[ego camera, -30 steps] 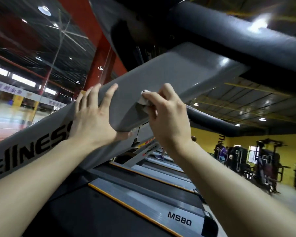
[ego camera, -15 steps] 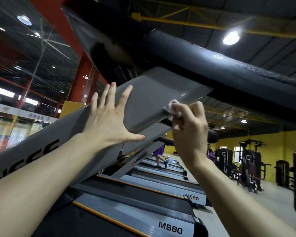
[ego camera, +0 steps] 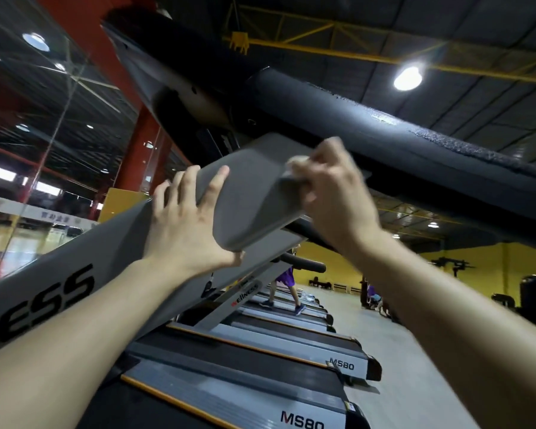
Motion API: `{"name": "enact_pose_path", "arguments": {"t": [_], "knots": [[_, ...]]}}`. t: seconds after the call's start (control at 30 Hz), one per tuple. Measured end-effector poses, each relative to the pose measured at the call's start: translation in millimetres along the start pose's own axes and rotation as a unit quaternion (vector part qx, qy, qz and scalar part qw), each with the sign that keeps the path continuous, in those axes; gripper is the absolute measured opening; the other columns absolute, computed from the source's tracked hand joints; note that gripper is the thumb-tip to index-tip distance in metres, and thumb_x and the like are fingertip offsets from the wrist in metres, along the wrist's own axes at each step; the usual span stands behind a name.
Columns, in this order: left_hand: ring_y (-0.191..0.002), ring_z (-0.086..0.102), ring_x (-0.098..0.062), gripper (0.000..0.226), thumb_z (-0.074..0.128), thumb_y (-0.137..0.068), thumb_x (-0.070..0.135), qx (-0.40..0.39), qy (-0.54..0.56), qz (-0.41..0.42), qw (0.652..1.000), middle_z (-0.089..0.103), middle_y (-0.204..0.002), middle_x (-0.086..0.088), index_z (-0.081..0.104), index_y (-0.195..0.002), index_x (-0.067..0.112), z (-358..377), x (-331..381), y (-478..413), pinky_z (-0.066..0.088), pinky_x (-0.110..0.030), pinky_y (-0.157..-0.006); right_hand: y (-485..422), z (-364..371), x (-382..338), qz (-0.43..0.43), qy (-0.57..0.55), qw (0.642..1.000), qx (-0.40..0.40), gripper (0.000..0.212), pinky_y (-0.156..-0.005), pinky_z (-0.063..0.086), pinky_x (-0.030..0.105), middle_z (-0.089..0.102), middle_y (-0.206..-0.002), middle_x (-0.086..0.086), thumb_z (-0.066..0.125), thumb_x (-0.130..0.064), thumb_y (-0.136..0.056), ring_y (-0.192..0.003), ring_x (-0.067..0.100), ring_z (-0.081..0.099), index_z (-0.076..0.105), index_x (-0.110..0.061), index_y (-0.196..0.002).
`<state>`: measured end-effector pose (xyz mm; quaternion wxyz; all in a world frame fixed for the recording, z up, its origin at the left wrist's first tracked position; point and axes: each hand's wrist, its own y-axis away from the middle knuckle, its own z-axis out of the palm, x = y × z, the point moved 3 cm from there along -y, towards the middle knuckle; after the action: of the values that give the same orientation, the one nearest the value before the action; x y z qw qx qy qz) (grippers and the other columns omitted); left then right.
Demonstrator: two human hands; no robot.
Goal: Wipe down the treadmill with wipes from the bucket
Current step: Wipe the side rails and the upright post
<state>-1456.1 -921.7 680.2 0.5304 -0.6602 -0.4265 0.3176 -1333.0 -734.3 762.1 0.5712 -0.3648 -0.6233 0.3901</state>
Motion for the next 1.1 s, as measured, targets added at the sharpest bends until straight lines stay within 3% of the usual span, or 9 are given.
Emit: {"name": "enact_pose_path", "arguments": {"t": [0.1,0.23,0.33,0.43,0.57,0.73,0.93,1.03,1.1], "knots": [[-0.156,0.024,-0.041,0.15,0.071,-0.051,0.091,0.005,0.0,0.002,1.0,0.022,-0.167,-0.022,0.001,-0.17,0.033,3,-1,0,0.022,-0.061,-0.126,-2,-8,4,0.072,0.014,0.995,0.066,0.014,-0.075,0.054,0.041,0.053,-0.102,0.013,0.067,-0.008,-0.094,-0.087,0.03,0.057,0.08,-0.008,-0.1],[-0.157,0.024,-0.042,0.146,0.081,-0.061,0.08,0.011,0.001,0.012,1.0,0.02,-0.17,-0.023,-0.005,-0.171,0.034,7,-5,0,0.023,-0.062,-0.125,22,27,-67,-0.184,-0.03,0.974,-0.133,0.005,-0.07,0.044,0.039,0.049,-0.095,0.006,0.07,-0.008,-0.093,-0.087,0.023,0.048,0.072,-0.01,-0.096],[-0.16,0.019,-0.04,0.148,0.065,-0.057,0.097,-0.003,-0.001,0.009,1.0,0.016,-0.171,-0.021,-0.009,-0.17,0.036,6,-5,0,0.013,-0.069,-0.126,-1,-1,-10,-0.017,-0.022,1.0,-0.007,0.007,-0.073,0.042,0.034,0.054,-0.091,-0.013,0.067,-0.026,-0.095,-0.082,0.011,0.051,0.07,-0.021,-0.09],[-0.159,0.016,-0.043,0.149,0.061,-0.057,0.099,-0.012,-0.002,0.018,1.0,0.013,-0.171,-0.021,-0.013,-0.169,0.034,5,-4,0,0.013,-0.071,-0.125,2,-6,-1,0.071,0.008,0.995,0.067,0.017,-0.072,0.051,0.037,0.054,-0.1,0.01,0.066,-0.009,-0.094,-0.082,0.021,0.053,0.079,-0.012,-0.105],[-0.16,0.016,-0.04,0.153,0.054,-0.053,0.108,-0.026,0.039,0.029,0.998,0.011,-0.173,-0.018,-0.015,-0.169,0.034,3,-11,-1,0.019,-0.063,-0.127,19,32,-58,-0.225,-0.05,0.948,-0.219,0.038,-0.086,0.044,0.034,0.061,-0.113,0.012,0.051,0.007,-0.095,-0.1,0.019,0.049,0.075,-0.005,-0.122],[-0.163,0.014,-0.03,0.166,0.07,-0.043,0.102,-0.061,0.128,0.048,0.989,0.007,-0.176,-0.01,-0.024,-0.164,0.041,-9,-38,2,0.015,-0.055,-0.131,-32,9,-6,0.049,0.036,0.998,0.033,0.018,-0.074,0.052,0.039,0.053,-0.102,0.013,0.061,-0.002,-0.094,-0.085,0.028,0.055,0.076,-0.008,-0.102],[-0.165,0.003,-0.022,0.186,0.053,-0.026,0.117,-0.154,0.12,-0.006,0.981,-0.006,-0.179,-0.001,-0.025,-0.165,0.021,-3,-63,14,0.011,-0.054,-0.133,8,53,-105,-0.284,-0.086,0.937,-0.184,0.029,-0.084,0.053,0.04,0.059,-0.118,0.012,0.056,-0.025,-0.102,-0.106,0.026,0.055,0.075,-0.009,-0.116],[-0.165,0.008,-0.02,0.185,0.057,-0.025,0.115,-0.147,0.119,-0.006,0.982,-0.001,-0.179,0.003,-0.017,-0.167,0.022,-7,-66,12,0.016,-0.05,-0.132,-22,40,-69,-0.235,-0.007,0.967,-0.099,0.018,-0.076,0.057,0.046,0.057,-0.114,0.011,0.065,-0.023,-0.103,-0.104,0.028,0.056,0.075,-0.015,-0.115],[-0.164,0.011,-0.02,0.18,0.062,-0.03,0.111,-0.136,0.111,-0.004,0.984,0.004,-0.178,0.002,-0.013,-0.168,0.021,-5,-65,12,0.018,-0.049,-0.132,-42,29,-35,-0.086,0.027,0.996,-0.005,0.017,-0.082,0.056,0.045,0.054,-0.11,0.007,0.063,-0.021,-0.103,-0.103,0.024,0.054,0.078,-0.022,-0.112]]}}
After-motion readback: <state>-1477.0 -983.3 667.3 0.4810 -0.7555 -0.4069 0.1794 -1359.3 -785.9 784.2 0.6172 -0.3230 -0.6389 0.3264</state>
